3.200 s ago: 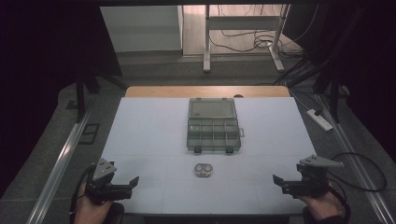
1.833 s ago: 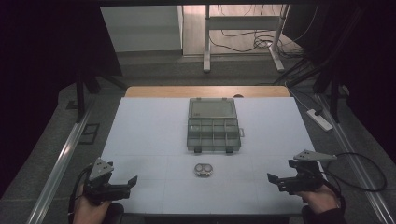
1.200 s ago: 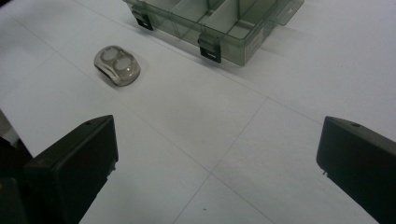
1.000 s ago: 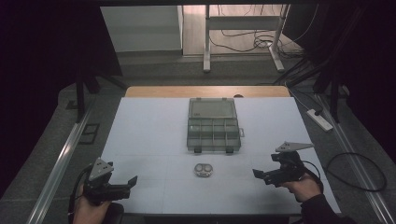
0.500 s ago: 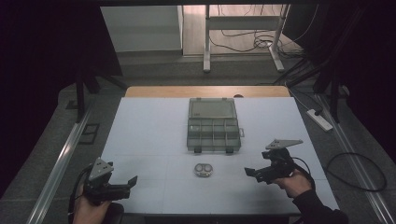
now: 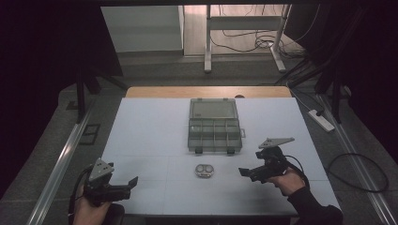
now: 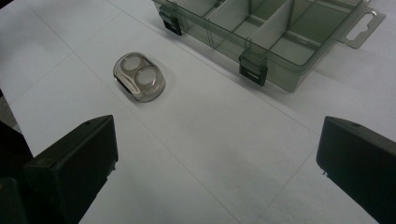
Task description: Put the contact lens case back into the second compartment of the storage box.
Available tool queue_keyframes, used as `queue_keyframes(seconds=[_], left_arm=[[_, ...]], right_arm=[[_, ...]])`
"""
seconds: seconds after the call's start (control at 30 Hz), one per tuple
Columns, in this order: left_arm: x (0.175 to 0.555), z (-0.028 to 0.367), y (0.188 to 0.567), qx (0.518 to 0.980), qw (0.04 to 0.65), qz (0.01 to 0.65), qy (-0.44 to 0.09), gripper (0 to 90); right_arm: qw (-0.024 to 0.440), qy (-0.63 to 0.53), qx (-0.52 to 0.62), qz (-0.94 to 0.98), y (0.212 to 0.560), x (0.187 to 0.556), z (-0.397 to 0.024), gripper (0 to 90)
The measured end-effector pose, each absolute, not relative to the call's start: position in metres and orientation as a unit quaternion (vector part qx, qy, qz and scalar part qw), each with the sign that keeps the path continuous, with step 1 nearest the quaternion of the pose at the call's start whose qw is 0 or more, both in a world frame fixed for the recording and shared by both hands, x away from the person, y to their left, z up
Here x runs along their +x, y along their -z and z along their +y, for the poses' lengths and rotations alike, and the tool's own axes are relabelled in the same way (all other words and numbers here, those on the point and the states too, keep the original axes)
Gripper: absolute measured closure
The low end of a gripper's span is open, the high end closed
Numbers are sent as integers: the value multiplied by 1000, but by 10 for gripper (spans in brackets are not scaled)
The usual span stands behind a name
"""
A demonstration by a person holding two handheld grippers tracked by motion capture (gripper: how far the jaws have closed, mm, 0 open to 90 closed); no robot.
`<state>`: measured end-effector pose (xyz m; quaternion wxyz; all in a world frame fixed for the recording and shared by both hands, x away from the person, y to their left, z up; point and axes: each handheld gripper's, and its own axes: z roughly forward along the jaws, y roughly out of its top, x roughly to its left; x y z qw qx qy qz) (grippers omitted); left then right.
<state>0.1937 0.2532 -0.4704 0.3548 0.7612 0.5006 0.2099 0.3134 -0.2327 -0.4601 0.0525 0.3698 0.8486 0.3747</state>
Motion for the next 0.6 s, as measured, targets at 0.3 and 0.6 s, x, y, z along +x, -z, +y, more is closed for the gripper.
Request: queue_keyframes(seconds=[0.3,0.6], left_arm=[[194,253,470,761,355,501,-209,9],[194,253,470,762,354,499,-210,9]], right_arm=[[49,-368,361,856,462,319,-220,0],[38,-354,340,870,466,324,-200,0]])
